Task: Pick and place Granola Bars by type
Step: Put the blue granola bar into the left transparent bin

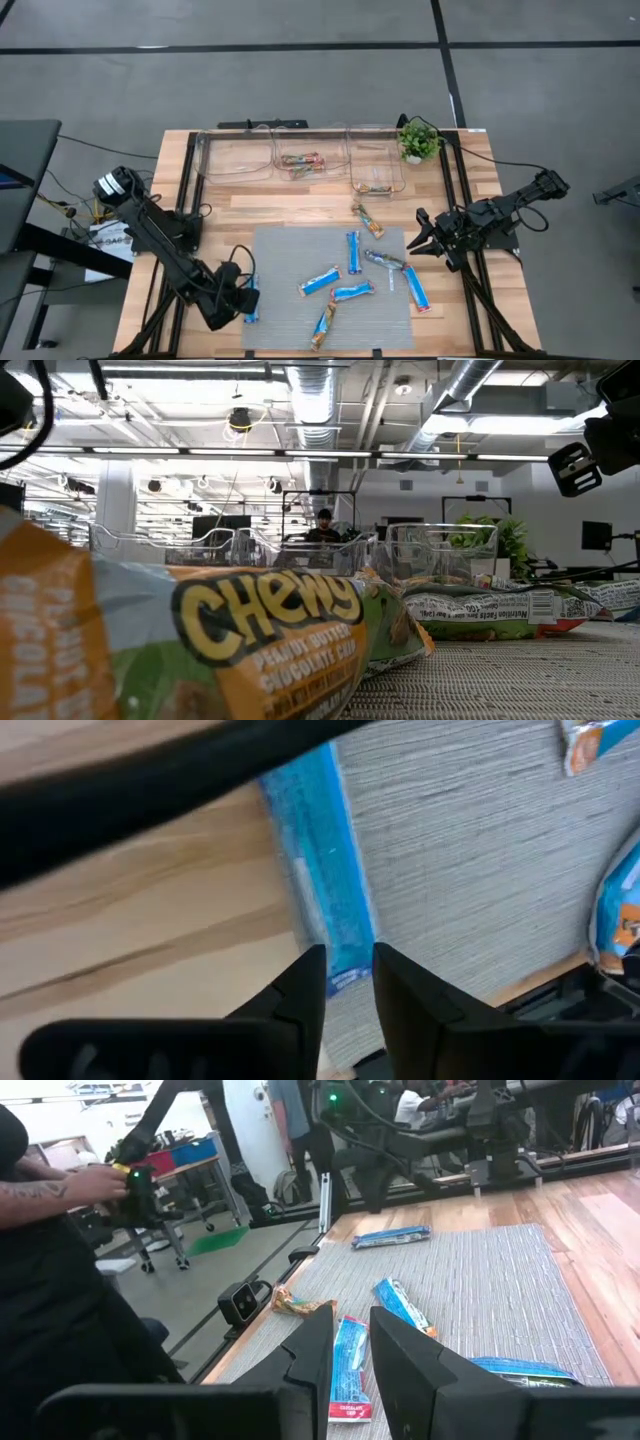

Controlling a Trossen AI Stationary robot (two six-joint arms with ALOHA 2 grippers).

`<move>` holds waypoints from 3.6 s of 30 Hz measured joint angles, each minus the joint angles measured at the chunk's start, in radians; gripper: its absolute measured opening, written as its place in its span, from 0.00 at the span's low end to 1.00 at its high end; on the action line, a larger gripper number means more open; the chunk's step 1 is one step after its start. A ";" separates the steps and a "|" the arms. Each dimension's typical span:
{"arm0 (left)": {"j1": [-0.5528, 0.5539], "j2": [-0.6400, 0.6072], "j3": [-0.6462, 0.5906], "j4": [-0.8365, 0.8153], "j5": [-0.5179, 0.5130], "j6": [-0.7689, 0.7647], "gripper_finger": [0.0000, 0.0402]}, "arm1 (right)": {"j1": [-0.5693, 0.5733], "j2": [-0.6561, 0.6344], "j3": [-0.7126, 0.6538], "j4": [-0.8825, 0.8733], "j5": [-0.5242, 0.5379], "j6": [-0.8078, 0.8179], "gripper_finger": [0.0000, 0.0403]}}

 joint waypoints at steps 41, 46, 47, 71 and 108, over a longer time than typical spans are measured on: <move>0.148 0.157 0.006 0.053 0.106 0.084 0.34 | 0.000 0.000 0.000 0.000 0.000 0.000 0.15; 0.155 0.205 0.011 0.118 0.120 0.117 0.32 | 0.000 0.000 0.000 0.000 0.000 0.000 0.15; 0.155 0.213 0.011 0.137 0.120 0.123 0.32 | 0.000 0.000 0.000 -0.001 0.000 0.000 0.15; 0.156 0.189 0.004 0.124 0.004 0.138 0.12 | 0.000 0.000 0.000 0.000 0.000 0.000 0.15; 0.295 0.038 0.006 0.197 -0.775 0.325 0.12 | 0.000 0.000 0.000 0.000 0.000 0.000 0.15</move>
